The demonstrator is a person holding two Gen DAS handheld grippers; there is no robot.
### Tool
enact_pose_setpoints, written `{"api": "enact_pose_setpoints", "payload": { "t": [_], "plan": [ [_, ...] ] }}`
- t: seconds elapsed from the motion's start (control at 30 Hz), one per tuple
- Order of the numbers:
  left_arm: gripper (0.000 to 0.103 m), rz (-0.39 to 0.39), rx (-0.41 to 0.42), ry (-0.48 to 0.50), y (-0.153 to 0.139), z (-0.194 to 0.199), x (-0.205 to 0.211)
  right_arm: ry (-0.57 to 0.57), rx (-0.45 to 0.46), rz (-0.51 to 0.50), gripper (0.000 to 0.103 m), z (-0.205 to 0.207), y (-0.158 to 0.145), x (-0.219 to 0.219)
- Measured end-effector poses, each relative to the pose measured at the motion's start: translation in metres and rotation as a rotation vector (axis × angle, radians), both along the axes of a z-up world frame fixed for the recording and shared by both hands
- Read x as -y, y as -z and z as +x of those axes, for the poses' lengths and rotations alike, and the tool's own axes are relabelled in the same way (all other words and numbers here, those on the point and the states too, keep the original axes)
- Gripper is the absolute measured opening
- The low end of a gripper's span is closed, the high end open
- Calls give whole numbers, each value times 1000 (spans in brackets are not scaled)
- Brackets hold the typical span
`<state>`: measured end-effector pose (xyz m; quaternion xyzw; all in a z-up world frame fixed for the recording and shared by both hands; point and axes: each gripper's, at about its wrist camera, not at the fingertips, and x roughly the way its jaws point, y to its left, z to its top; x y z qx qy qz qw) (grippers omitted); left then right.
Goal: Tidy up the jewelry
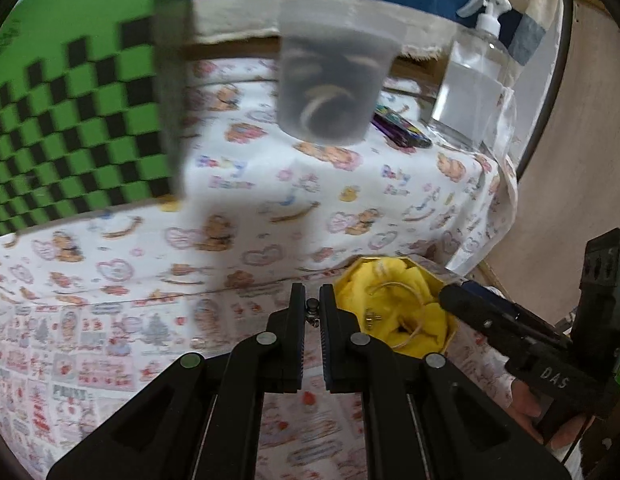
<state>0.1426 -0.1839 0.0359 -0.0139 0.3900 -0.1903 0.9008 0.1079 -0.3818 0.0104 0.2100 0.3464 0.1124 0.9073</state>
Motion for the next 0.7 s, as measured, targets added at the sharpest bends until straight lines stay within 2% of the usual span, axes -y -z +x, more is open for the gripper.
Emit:
{"api": "enact_pose_setpoints", "payload": {
  "t": [0.1, 0.17, 0.33, 0.43, 0.53, 0.6, 0.67, 0.7],
  "plan": [
    [6, -33, -35, 72, 7, 4, 14, 71, 14, -5, 69, -5, -5, 13],
    [6, -45, -43, 72, 11, 6, 22, 130, 22, -26, 71, -8, -8, 20],
    [6, -80, -91, 108, 20, 13, 39, 177, -9, -9, 73, -5, -4, 35],
    [7, -92, -88, 119, 18, 15, 43, 198, -27, 0, 73, -3, 0, 42],
    [21, -100, -70, 109, 11, 13, 38, 200, -31, 6, 73, -3, 1, 43],
    [43, -90, -31, 81, 4, 8, 31, 201, -23, -2, 74, -4, -1, 41],
    [55, -76, 16, 57, -4, 1, 21, 197, -17, -5, 75, -6, -3, 39],
    [57, -69, 35, 50, -8, -4, 16, 196, -15, -5, 75, -6, -3, 39]
  ]
}}
